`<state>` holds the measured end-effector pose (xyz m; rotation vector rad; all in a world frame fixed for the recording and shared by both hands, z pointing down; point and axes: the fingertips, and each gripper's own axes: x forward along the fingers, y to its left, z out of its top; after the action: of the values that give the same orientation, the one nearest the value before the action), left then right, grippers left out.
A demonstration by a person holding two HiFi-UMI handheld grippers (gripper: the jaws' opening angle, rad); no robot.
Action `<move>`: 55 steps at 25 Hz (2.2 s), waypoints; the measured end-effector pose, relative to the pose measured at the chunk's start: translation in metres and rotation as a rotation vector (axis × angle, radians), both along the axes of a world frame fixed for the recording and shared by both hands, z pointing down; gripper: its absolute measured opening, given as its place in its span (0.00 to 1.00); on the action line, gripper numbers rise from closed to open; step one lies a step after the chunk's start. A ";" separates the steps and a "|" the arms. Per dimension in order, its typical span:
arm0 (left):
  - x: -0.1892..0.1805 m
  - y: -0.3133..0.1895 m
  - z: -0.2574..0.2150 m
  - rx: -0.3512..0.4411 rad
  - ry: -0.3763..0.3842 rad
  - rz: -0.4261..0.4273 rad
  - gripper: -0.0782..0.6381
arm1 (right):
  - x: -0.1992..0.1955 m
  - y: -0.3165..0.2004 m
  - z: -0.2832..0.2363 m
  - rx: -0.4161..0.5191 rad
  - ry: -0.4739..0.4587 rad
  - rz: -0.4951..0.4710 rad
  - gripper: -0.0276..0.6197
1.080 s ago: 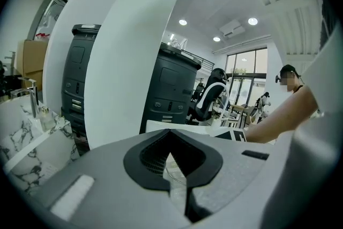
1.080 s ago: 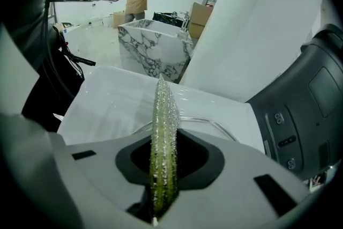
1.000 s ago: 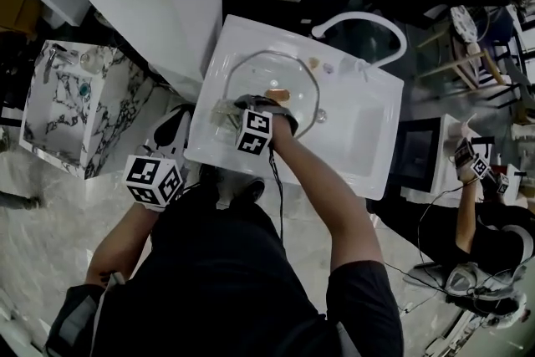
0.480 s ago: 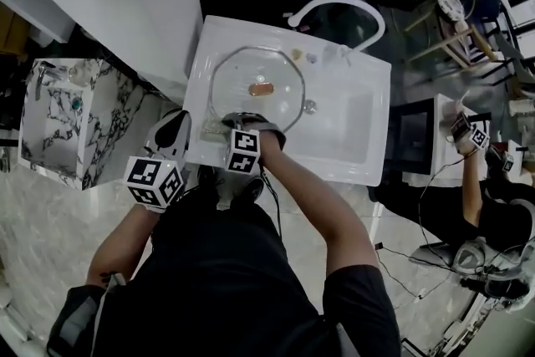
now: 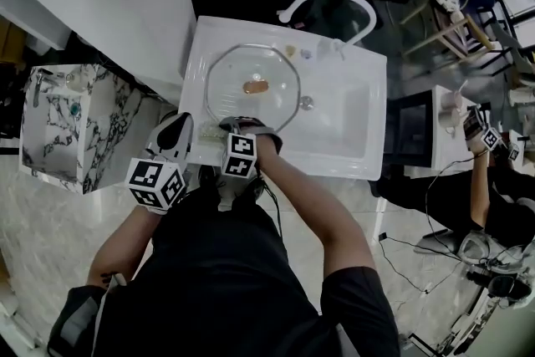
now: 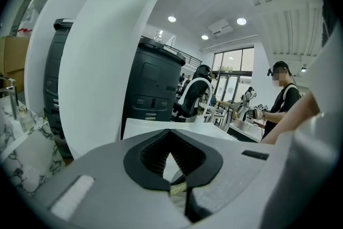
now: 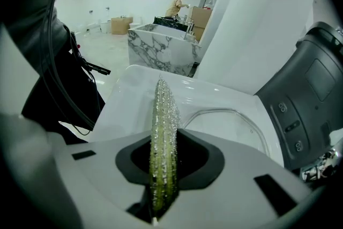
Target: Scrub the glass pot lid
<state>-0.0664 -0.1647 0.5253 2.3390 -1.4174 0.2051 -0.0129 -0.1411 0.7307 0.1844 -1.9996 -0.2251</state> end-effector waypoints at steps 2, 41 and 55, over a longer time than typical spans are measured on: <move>0.002 0.000 -0.004 0.005 -0.002 0.002 0.11 | 0.001 0.003 0.000 -0.012 0.001 0.001 0.14; 0.040 -0.006 -0.086 0.098 0.114 0.096 0.11 | 0.110 -0.038 -0.223 -0.021 -0.883 0.937 0.14; 0.096 -0.010 -0.191 0.365 0.145 0.270 0.11 | 0.130 -0.012 -0.394 0.392 -1.202 0.880 0.14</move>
<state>0.0292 -0.1743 0.3339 2.7751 -1.1424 -0.1629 0.1170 -0.1532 0.3372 1.7352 -2.7358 0.1206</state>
